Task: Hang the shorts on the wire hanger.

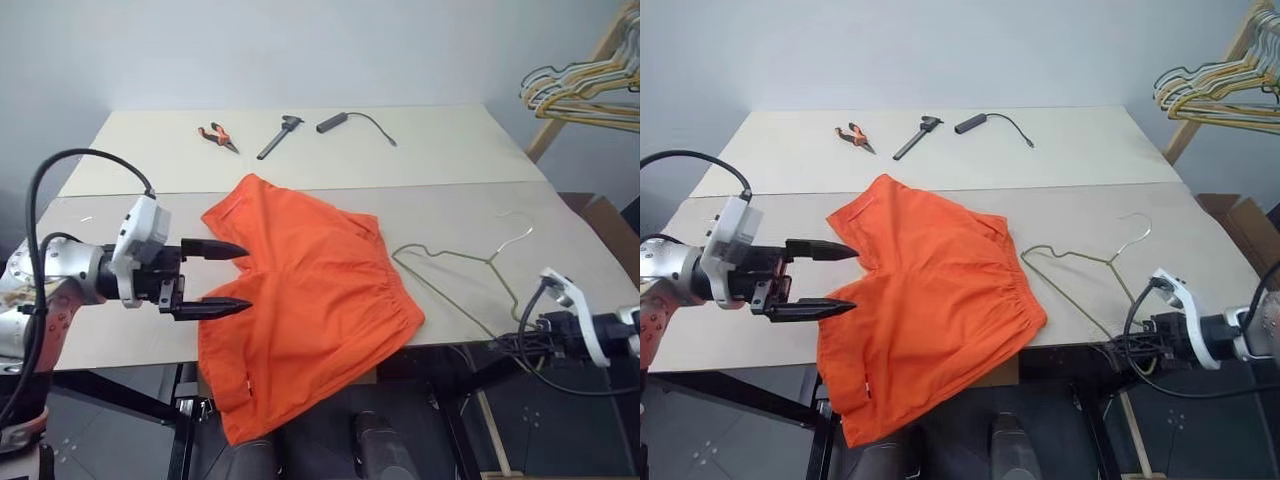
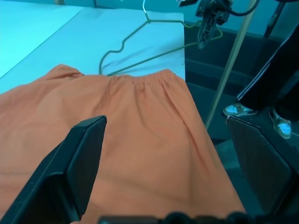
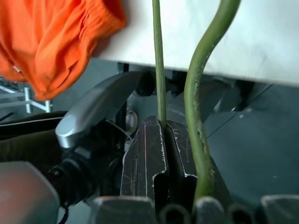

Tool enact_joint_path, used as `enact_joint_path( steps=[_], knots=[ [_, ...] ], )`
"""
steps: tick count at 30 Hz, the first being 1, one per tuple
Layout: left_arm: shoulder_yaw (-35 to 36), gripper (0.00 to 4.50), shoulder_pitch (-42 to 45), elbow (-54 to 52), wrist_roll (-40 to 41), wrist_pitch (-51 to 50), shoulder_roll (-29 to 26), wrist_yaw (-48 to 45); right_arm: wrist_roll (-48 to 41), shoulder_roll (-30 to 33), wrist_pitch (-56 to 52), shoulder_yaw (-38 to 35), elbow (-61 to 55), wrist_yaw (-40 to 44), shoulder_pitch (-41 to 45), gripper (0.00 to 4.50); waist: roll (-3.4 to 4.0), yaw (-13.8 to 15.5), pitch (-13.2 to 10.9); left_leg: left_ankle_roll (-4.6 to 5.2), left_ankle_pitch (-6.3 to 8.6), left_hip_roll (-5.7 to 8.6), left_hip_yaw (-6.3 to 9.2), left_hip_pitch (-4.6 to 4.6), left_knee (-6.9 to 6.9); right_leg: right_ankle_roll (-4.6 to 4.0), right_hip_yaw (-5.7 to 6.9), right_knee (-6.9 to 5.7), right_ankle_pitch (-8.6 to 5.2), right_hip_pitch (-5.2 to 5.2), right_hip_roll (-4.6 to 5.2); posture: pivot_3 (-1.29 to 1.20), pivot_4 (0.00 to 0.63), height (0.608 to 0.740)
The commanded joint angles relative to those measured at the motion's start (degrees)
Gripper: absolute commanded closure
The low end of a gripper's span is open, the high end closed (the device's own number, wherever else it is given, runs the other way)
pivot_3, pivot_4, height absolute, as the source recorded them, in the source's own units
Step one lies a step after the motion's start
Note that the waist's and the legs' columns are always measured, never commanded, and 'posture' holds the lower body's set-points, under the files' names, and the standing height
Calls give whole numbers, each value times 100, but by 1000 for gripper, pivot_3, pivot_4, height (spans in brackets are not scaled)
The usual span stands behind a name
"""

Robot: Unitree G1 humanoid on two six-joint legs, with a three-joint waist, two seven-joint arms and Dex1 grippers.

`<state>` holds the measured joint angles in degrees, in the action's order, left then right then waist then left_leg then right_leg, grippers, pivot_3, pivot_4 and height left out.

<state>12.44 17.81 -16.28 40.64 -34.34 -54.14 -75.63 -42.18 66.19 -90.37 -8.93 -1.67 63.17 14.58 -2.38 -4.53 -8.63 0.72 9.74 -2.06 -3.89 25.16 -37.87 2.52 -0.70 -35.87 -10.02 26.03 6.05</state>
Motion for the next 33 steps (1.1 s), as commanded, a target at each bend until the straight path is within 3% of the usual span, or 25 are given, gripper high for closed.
enact_joint_path(
  steps=[1,15,19,23,33],
  knots=[
    [105,24,35,-187,112,20,-44,82,-364,151,-73,-317,-83,157,0,4500,0,5,0,-4,2,1,0,0,0,0,-1,0,0,0,0,-86,101,740],
    [216,24,-150,-338,112,77,-103,194,-714,345,225,-353,398,423,37,4500,-1,63,3,-5,3,2,1,2,0,0,0,5,0,-1,-4,-51,89,740],
    [220,24,-191,-353,110,102,-137,201,-914,721,278,-142,87,867,-271,4500,0,83,3,-5,3,1,3,2,0,0,1,4,0,-1,-6,-48,94,740],
    [212,24,-188,-310,98,130,-180,172,-814,986,442,-31,87,981,-544,4500,0,105,3,-7,4,0,2,2,0,0,0,6,0,-1,-5,-51,102,740],
    [181,24,-216,-334,95,152,-212,132,-534,952,707,453,525,903,-415,4500,1,106,3,-9,5,-2,1,1,0,0,1,10,0,1,-5,-46,108,740]
  ],
)
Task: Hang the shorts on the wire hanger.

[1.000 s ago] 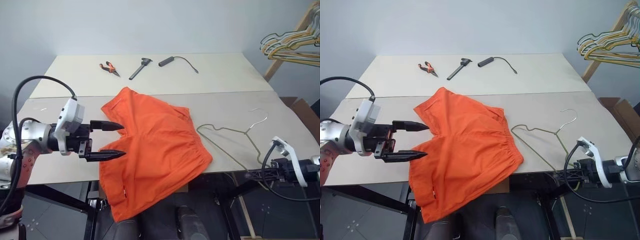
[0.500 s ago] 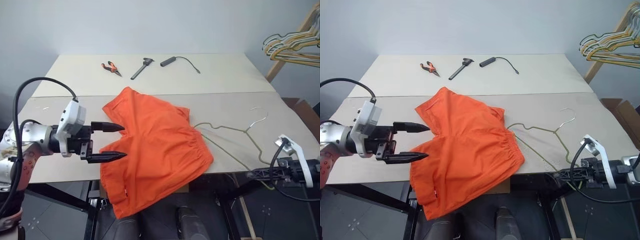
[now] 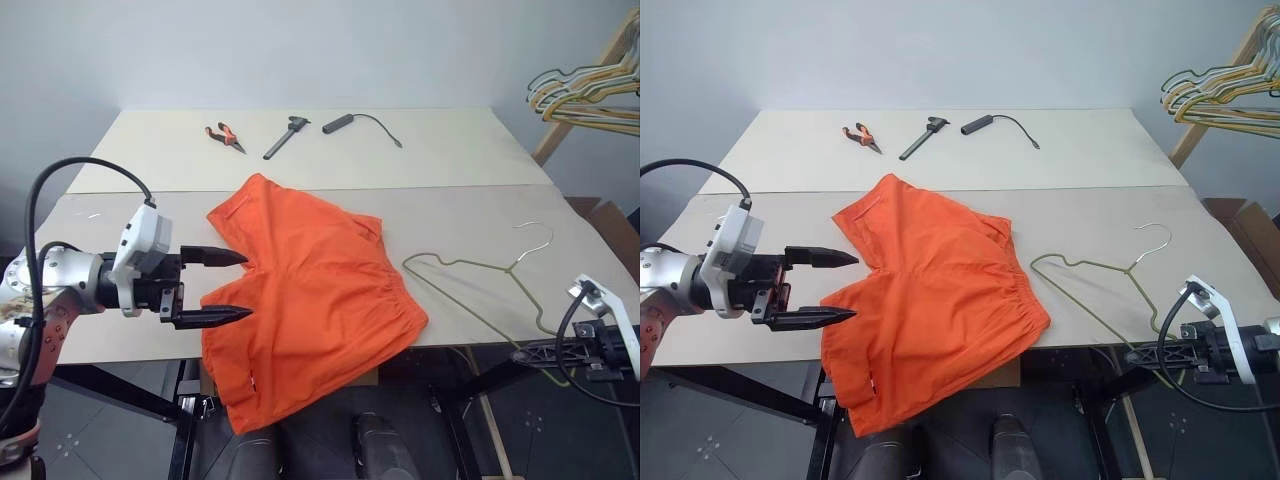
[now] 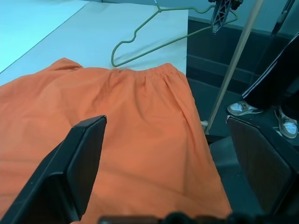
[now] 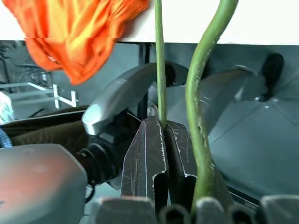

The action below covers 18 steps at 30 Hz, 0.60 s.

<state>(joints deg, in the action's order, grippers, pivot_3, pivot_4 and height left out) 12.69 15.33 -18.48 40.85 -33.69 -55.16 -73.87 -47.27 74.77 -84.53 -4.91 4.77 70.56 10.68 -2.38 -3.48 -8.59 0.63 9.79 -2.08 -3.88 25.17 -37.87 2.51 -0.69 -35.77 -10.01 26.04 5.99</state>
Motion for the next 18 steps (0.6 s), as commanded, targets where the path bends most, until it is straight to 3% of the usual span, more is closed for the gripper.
enact_joint_path(
  steps=[1,8,18],
  knots=[
    [164,24,39,-107,71,88,-126,-57,-80,161,156,81,-197,280,-85,4500,1,4,0,0,0,1,0,0,0,0,-1,0,0,0,0,-45,108,740],
    [172,24,23,-91,58,126,-195,-120,-255,437,296,217,-437,863,-222,4500,1,30,0,0,0,0,-1,0,0,0,-2,1,0,0,0,-36,109,740],
    [142,24,-4,-85,17,195,-206,-136,-283,165,193,304,-177,929,333,4500,1,100,0,-1,1,-2,-4,0,0,0,-1,2,0,3,0,-23,103,740]
  ],
)
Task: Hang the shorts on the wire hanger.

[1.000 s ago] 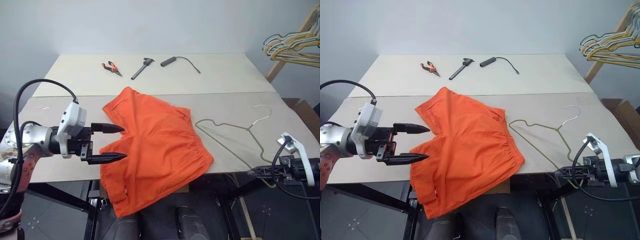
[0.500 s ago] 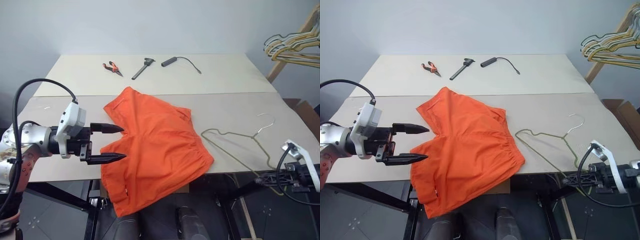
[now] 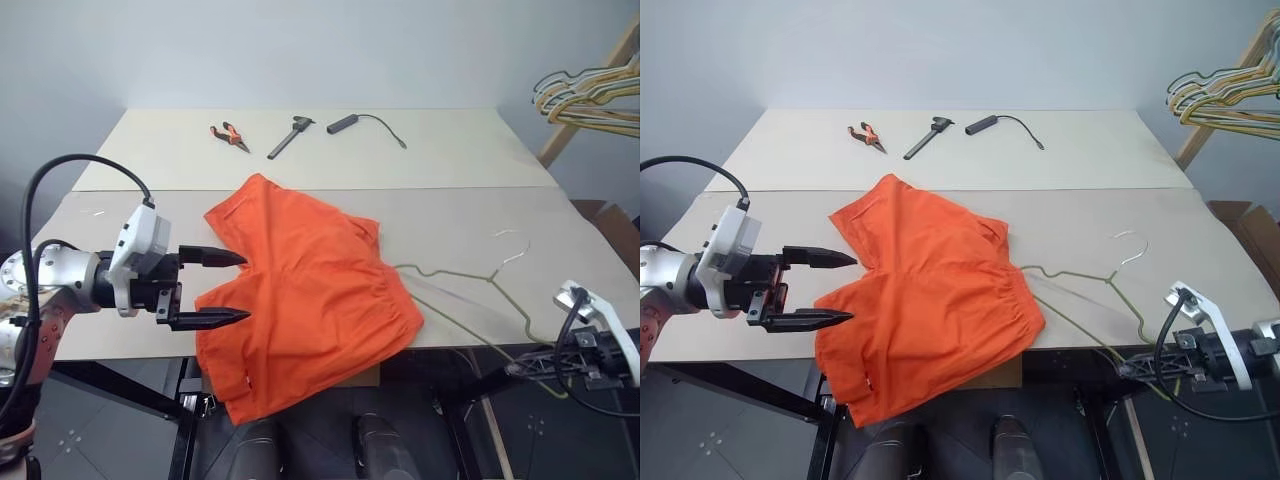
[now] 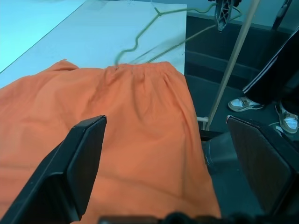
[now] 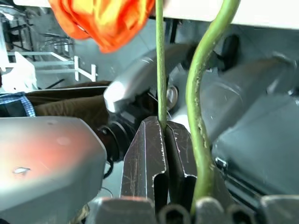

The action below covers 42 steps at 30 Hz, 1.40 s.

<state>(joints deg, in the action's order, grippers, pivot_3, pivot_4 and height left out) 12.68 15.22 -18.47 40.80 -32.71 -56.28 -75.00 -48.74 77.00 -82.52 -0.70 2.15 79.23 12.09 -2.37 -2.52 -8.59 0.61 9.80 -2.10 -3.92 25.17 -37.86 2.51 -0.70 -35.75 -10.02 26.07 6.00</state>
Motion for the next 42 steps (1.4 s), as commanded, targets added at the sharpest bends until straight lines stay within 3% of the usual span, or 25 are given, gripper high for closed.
enact_joint_path(
  steps=[1,13,19,34,42],
  knots=[
    [151,24,-2,-85,18,105,-97,-23,-125,-125,-58,-115,182,19,298,4500,0,8,0,0,0,0,-1,0,0,0,0,0,0,1,0,-20,101,740],
    [253,24,-204,-215,6,173,-96,86,81,-112,112,653,-164,341,532,4500,1,38,1,0,0,0,-2,2,2,0,1,0,0,1,0,6,86,740],
    [200,24,-197,-212,-53,228,-75,148,337,-866,-91,1117,315,-97,1415,4500,0,20,2,-1,0,-2,-4,1,1,0,2,0,0,3,-1,10,88,740],
    [165,24,-172,-169,-83,296,-100,190,1043,-2838,268,1337,2201,-830,2958,4500,0,106,2,44,-26,-21,1,8,1,-3,-3,1,3,1,-35,31,89,740],
    [405,24,-438,-292,-52,292,-163,235,963,-1856,616,2049,1216,610,2548,4500,1,275,2,41,-24,-44,-3,10,1,-13,-2,3,1,5,-55,61,96,740]
  ],
)
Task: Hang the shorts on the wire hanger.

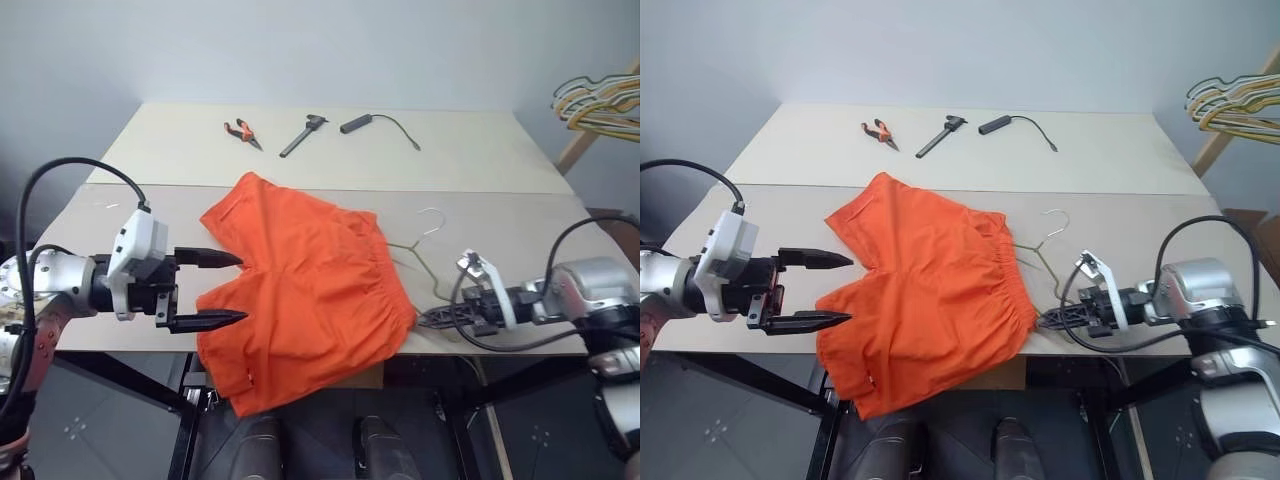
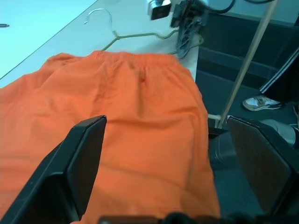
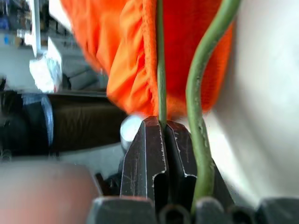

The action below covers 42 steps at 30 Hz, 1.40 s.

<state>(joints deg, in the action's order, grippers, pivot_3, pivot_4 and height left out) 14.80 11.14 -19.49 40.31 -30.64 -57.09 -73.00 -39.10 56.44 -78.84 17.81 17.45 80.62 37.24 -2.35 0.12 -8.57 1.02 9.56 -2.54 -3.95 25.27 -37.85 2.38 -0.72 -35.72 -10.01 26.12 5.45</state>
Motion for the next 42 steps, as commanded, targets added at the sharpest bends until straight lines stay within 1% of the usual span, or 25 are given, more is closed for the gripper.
enact_joint_path(
  steps=[1,2,5,8,11,16,18,22,24,27,34,39,42],
  knots=[
    [206,24,-50,-202,9,85,-85,42,73,198,301,268,-293,484,55,4500,-3,9,2,-6,4,-4,-3,-1,0,-3,0,3,2,1,-1,61,96,740],
    [208,24,-61,-209,13,86,-84,56,196,51,337,297,-52,375,198,4500,-8,2,5,-47,28,-9,-5,-2,0,-6,1,4,5,1,-6,61,96,740],
    [188,24,-46,-202,13,86,-78,85,610,-650,407,216,1033,-137,832,4500,-10,-84,6,-51,30,-26,-11,-12,0,-30,2,12,21,4,-23,60,93,740],
    [163,24,15,-190,17,75,-79,103,1019,-1216,690,114,2014,-549,1297,4500,-9,-90,6,-51,29,-26,-5,-16,0,-43,2,5,31,5,-32,68,89,740],
    [173,24,16,-213,30,71,-78,123,1229,-1529,897,-59,2665,-743,1591,4500,-9,-65,6,-57,25,-26,-3,-15,0,-47,3,-7,34,5,-33,78,90,740],
    [269,24,-122,-360,94,15,-74,200,1504,-1830,1258,-392,3235,-1031,1793,4500,-8,-14,7,-57,23,-26,-4,-9,0,-44,3,0,33,3,-33,79,91,740],
    [298,24,-166,-395,111,2,-86,212,1604,-1875,1367,-508,3288,-1169,1817,4500,-7,-4,7,-39,12,-26,-5,-4,0,-40,2,7,29,3,-32,89,91,740],
    [336,24,-174,-416,133,-35,-99,251,1606,-1640,1231,-607,3032,-896,1795,4500,-7,16,7,-19,0,-26,-6,-1,1,-38,2,12,27,4,-33,90,88,740],
    [331,24,-162,-416,129,-39,-90,265,1588,-1447,1055,-486,2784,-614,1708,4500,-7,44,7,-20,1,-26,-6,-2,1,-38,2,12,27,4,-32,87,86,740],
    [303,24,-133,-400,113,-28,-76,279,1614,-1274,951,-349,2527,-404,1556,4500,-6,60,7,-59,24,-26,-6,-2,1,-38,3,11,27,3,-30,82,83,740],
    [225,24,-72,-356,75,40,-25,288,1628,-1321,926,-511,2621,-516,1586,4500,-4,24,9,-59,24,-27,-6,-4,1,-39,3,7,29,7,-34,77,78,740],
    [257,24,-81,-366,71,53,-30,288,1482,-1031,689,-377,2166,-154,1196,4500,-4,51,9,-58,23,-27,-6,-3,1,-38,3,9,28,5,-33,90,76,740],
    [278,24,-123,-396,72,59,-31,284,1512,-1060,727,-481,2165,-287,1116,4500,-4,59,10,-58,24,-27,-7,-3,1,-37,3,14,28,3,-32,89,76,740]
  ],
)
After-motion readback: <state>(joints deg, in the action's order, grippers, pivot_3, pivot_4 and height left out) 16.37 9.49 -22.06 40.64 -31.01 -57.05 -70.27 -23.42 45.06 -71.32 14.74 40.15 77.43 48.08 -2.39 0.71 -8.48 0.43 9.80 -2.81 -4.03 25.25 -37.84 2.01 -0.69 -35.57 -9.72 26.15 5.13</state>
